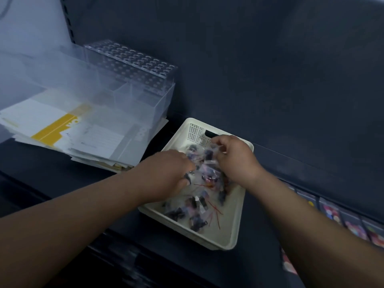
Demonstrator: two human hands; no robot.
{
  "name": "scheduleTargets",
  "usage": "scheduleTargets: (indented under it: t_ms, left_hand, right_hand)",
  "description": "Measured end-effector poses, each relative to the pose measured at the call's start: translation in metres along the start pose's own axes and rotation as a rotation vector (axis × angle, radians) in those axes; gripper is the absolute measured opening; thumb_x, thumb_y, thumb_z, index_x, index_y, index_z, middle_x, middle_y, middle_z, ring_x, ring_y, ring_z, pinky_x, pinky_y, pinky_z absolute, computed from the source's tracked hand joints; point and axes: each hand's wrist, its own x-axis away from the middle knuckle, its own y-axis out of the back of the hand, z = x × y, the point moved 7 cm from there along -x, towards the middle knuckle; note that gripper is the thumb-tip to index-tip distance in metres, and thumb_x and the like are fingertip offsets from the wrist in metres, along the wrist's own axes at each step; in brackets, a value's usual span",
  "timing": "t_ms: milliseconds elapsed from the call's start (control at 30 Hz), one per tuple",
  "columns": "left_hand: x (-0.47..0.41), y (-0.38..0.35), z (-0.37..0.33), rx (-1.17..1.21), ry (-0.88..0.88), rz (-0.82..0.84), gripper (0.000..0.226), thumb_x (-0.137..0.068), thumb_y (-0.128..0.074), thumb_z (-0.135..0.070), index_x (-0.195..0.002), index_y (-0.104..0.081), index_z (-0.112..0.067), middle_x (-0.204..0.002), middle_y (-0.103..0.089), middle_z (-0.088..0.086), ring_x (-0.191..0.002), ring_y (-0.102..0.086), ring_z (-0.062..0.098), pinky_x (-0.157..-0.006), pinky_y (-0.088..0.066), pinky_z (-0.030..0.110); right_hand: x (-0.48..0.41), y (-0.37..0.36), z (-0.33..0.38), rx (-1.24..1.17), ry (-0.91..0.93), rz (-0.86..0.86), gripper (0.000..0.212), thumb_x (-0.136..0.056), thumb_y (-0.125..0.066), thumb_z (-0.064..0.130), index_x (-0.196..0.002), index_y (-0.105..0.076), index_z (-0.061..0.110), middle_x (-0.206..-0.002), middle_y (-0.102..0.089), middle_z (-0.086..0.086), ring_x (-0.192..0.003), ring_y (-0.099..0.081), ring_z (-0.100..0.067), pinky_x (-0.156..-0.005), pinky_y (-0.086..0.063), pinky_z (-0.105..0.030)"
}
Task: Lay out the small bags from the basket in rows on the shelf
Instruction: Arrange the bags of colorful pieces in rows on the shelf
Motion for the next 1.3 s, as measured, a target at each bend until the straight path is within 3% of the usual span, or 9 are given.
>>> scheduleTargets:
  t_ms: [200,333,433,533,667,767,867,1067,1300]
  left_hand:
    - [-0.008,-0.047,-0.009,-0.018,-0.002,0.413,0.025,-0.085,-0.054,-0.038,-0.098,-0.066,-0.021,-0.100,-0.061,0.000,-0.092,-0.059,0.021,-0.082,-0.050,0.034]
    - [-0.018,-0.033,-0.015,0.173,0.050,0.307,0.013,-0.088,-0.056,-0.032,-0.086,-0.066,-0.023,-0.075,-0.056,-0.009,-0.080,-0.058,0.015,-0.069,-0.043,0.025]
    - [-0.035,-0.027,-0.031,0.108,-0.081,0.123,0.047,-0.090,-0.050,-0.023,-0.136,-0.045,-0.025,-0.135,-0.048,-0.002,-0.132,-0.038,0.020,-0.108,-0.030,0.028]
    - [-0.043,-0.053,-0.034,-0.124,-0.100,0.284,0.065,-0.091,-0.044,-0.024,-0.149,-0.016,-0.026,-0.159,-0.009,-0.004,-0.147,0.001,0.019,-0.119,-0.008,0.041]
    - [-0.042,-0.050,-0.014,-0.392,-0.045,0.228,0.050,-0.089,-0.039,-0.047,-0.133,-0.046,-0.024,-0.141,-0.046,-0.002,-0.135,-0.031,0.020,-0.111,-0.022,0.042]
    - [-0.039,-0.034,-0.020,-0.440,-0.043,0.140,0.035,-0.089,-0.043,-0.042,-0.113,-0.060,-0.023,-0.120,-0.059,0.001,-0.117,-0.047,0.022,-0.102,-0.031,0.039]
    - [-0.046,-0.027,-0.038,-0.274,-0.124,-0.009,0.027,-0.085,-0.052,-0.026,-0.110,-0.061,-0.023,-0.109,-0.059,-0.002,-0.109,-0.049,0.020,-0.095,-0.036,0.031]
    - [-0.066,-0.053,-0.026,-0.108,-0.015,0.184,0.053,-0.082,-0.059,-0.044,-0.132,-0.048,-0.029,-0.134,-0.047,-0.001,-0.125,-0.041,0.022,-0.105,-0.034,0.034]
    - [-0.067,-0.038,-0.002,0.246,0.117,0.122,0.011,-0.082,-0.066,-0.031,-0.086,-0.063,-0.021,-0.085,-0.063,-0.002,-0.079,-0.057,0.017,-0.069,-0.044,0.025]
  right_hand:
    - [0.018,0.012,-0.011,-0.038,0.027,-0.034,0.023,-0.090,-0.056,0.012,-0.110,-0.065,0.019,-0.113,-0.062,0.003,-0.102,-0.059,-0.014,-0.089,-0.043,-0.020]
    - [0.025,0.016,-0.015,-0.099,0.034,-0.066,0.022,-0.090,-0.054,0.007,-0.106,-0.067,0.015,-0.109,-0.063,0.002,-0.098,-0.059,-0.012,-0.087,-0.041,-0.017]
    - [0.027,0.022,-0.016,-0.165,0.035,-0.146,0.025,-0.088,-0.051,0.002,-0.101,-0.068,0.015,-0.104,-0.065,0.000,-0.096,-0.060,-0.015,-0.084,-0.043,-0.018]
    - [0.030,0.027,-0.020,-0.098,0.041,-0.214,0.029,-0.086,-0.050,-0.002,-0.103,-0.069,0.014,-0.105,-0.064,-0.001,-0.102,-0.057,-0.016,-0.085,-0.036,-0.012]
    - [0.033,0.025,-0.032,0.052,0.058,-0.166,0.034,-0.087,-0.051,0.000,-0.112,-0.067,0.015,-0.114,-0.062,-0.004,-0.116,-0.048,-0.020,-0.090,-0.026,-0.008]
    - [0.034,0.021,-0.038,0.037,0.019,-0.105,0.031,-0.090,-0.050,0.005,-0.116,-0.065,0.015,-0.119,-0.060,-0.004,-0.118,-0.047,-0.018,-0.090,-0.027,-0.008]
    - [0.034,0.021,-0.039,0.020,0.007,-0.099,0.029,-0.090,-0.050,0.005,-0.112,-0.066,0.013,-0.117,-0.061,-0.004,-0.117,-0.048,-0.019,-0.091,-0.030,-0.013]
    - [0.034,0.020,-0.040,-0.010,-0.017,-0.092,0.027,-0.089,-0.051,0.004,-0.110,-0.067,0.011,-0.116,-0.061,-0.007,-0.117,-0.048,-0.019,-0.093,-0.030,-0.012]
    - [0.035,0.020,-0.042,-0.041,-0.031,-0.093,0.026,-0.089,-0.051,0.003,-0.107,-0.068,0.011,-0.113,-0.061,-0.005,-0.115,-0.048,-0.018,-0.091,-0.029,-0.011]
